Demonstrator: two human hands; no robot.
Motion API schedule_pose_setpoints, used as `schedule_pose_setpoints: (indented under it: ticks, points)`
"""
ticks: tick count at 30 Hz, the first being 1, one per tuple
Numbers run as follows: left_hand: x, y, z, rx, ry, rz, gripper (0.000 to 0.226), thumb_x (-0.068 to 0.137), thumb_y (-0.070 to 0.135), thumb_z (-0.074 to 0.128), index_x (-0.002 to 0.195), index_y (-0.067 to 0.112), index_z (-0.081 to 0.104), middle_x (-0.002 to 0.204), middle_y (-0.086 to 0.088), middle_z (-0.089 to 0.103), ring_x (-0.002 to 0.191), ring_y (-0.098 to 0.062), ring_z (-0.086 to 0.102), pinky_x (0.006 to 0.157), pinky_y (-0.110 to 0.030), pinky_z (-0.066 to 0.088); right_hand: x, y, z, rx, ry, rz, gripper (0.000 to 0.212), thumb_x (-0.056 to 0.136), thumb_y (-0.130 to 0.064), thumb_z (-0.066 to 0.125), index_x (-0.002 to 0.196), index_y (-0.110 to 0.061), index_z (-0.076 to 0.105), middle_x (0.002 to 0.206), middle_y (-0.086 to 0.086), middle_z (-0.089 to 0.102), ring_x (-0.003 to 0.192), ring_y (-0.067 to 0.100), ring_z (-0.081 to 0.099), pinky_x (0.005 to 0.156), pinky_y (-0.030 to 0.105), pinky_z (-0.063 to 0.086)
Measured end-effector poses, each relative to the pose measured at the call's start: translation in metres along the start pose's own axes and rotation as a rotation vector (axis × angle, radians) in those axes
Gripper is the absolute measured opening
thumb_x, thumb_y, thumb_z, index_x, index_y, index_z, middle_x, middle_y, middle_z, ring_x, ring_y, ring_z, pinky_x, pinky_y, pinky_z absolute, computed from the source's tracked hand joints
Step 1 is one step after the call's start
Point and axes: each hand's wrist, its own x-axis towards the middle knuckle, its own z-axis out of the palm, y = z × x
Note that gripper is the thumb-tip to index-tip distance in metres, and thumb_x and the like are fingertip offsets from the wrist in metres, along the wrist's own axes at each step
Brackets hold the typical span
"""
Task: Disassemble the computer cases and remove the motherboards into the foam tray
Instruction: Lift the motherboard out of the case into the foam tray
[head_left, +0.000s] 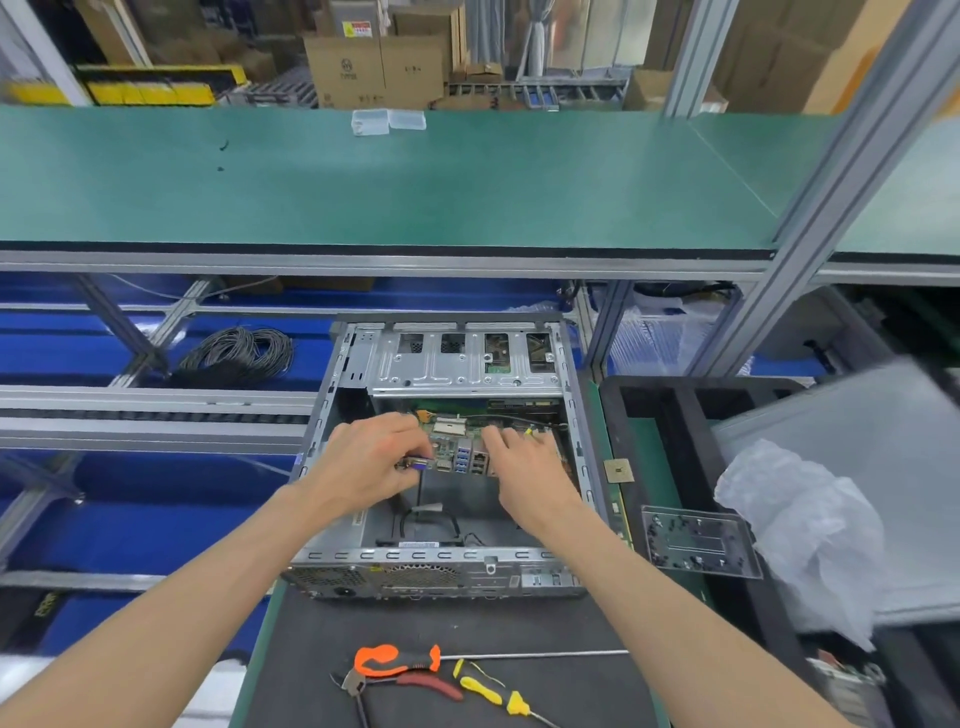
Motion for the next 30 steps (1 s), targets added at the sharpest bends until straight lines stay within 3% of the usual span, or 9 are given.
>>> schedule_pose_setpoints:
  ticks: [3,7,9,12,14,18,21,25,30]
  points:
    - [0.000,0.002,-0.002,0.023,0.028,0.046,0.016,0.077,0.020,0.077,0.090,0.025,0.070,0.091,0.016,0.062,0.090,-0.011,0.061,0.056,-0.033,0.049,0.001,0.000,-0.007,0.053,-0.022,-0.006,0.052,0.077,0.013,0.054,0.122,-0.010,0.042,0.095,0.010,0.063,0.080,0.030,0.052,0.097,0.049,0.043]
    - [-0.003,0.006,-0.004,0.053,0.074,0.141,0.024,0.067,0.021,0.082,0.085,0.025,0.068,0.086,0.014,0.059,0.080,-0.009,0.052,0.047,-0.017,0.022,-0.003,0.002,-0.014,0.075,-0.028,0.001,0.051,0.079,0.013,0.050,0.124,-0.010,0.040,0.086,0.007,0.058,0.073,0.025,0.042,0.101,0.048,0.040]
    - [-0.004,0.005,-0.006,0.074,0.109,0.173,0.024,0.067,0.025,0.080,0.088,0.026,0.068,0.090,0.014,0.060,0.083,-0.010,0.049,0.051,-0.018,0.030,-0.005,0.000,-0.018,0.110,-0.030,0.003,0.049,0.079,0.012,0.049,0.123,-0.010,0.040,0.082,0.004,0.051,0.072,0.025,0.041,0.100,0.047,0.040]
    - [-0.004,0.008,-0.008,0.113,0.061,0.188,0.038,0.069,0.028,0.084,0.104,0.024,0.071,0.106,0.011,0.068,0.099,-0.016,0.059,0.081,-0.032,0.048,-0.009,-0.004,-0.021,0.144,-0.026,0.021,0.045,0.082,0.011,0.049,0.122,-0.009,0.041,0.080,0.000,0.046,0.070,0.026,0.040,0.097,0.046,0.039]
    - [-0.004,0.012,-0.007,0.156,0.008,0.170,0.052,0.064,0.018,0.090,0.113,0.019,0.074,0.112,0.005,0.073,0.104,-0.021,0.066,0.089,-0.040,0.053,-0.012,-0.007,-0.022,0.140,-0.020,0.037,0.043,0.084,0.011,0.048,0.122,-0.009,0.040,0.079,-0.001,0.044,0.070,0.027,0.039,0.098,0.047,0.038]
    - [-0.004,0.015,-0.005,0.112,0.022,0.105,0.057,0.064,-0.012,0.079,0.115,0.015,0.075,0.108,-0.003,0.076,0.092,-0.030,0.073,0.070,-0.044,0.061,-0.015,-0.013,-0.024,0.172,-0.014,0.068,0.043,0.084,0.012,0.046,0.121,-0.009,0.040,0.081,0.000,0.045,0.071,0.027,0.039,0.097,0.046,0.038]
    - [-0.006,0.007,-0.006,0.023,0.072,0.099,0.063,0.061,-0.021,0.069,0.113,0.014,0.077,0.114,-0.003,0.075,0.101,-0.027,0.073,0.077,-0.047,0.062,-0.016,-0.021,-0.026,0.199,0.006,0.074,0.041,0.084,0.013,0.048,0.119,-0.009,0.041,0.081,0.000,0.047,0.070,0.026,0.040,0.095,0.047,0.041]
    - [-0.009,-0.002,-0.011,0.000,0.109,0.170,0.062,0.049,-0.026,0.067,0.099,0.008,0.080,0.104,-0.008,0.077,0.093,-0.029,0.075,0.072,-0.050,0.063,-0.017,-0.033,-0.028,0.233,0.027,0.081,0.040,0.084,0.012,0.050,0.117,-0.009,0.041,0.082,0.002,0.051,0.069,0.025,0.041,0.098,0.048,0.041]
    - [-0.017,0.003,-0.021,-0.001,0.149,0.176,0.056,0.054,-0.023,0.068,0.099,0.008,0.080,0.102,-0.006,0.077,0.089,-0.027,0.075,0.067,-0.046,0.063,-0.019,-0.041,-0.033,0.224,0.077,0.070,0.041,0.084,0.004,0.054,0.121,-0.009,0.040,0.098,0.011,0.066,0.073,0.029,0.050,0.071,0.038,0.040]
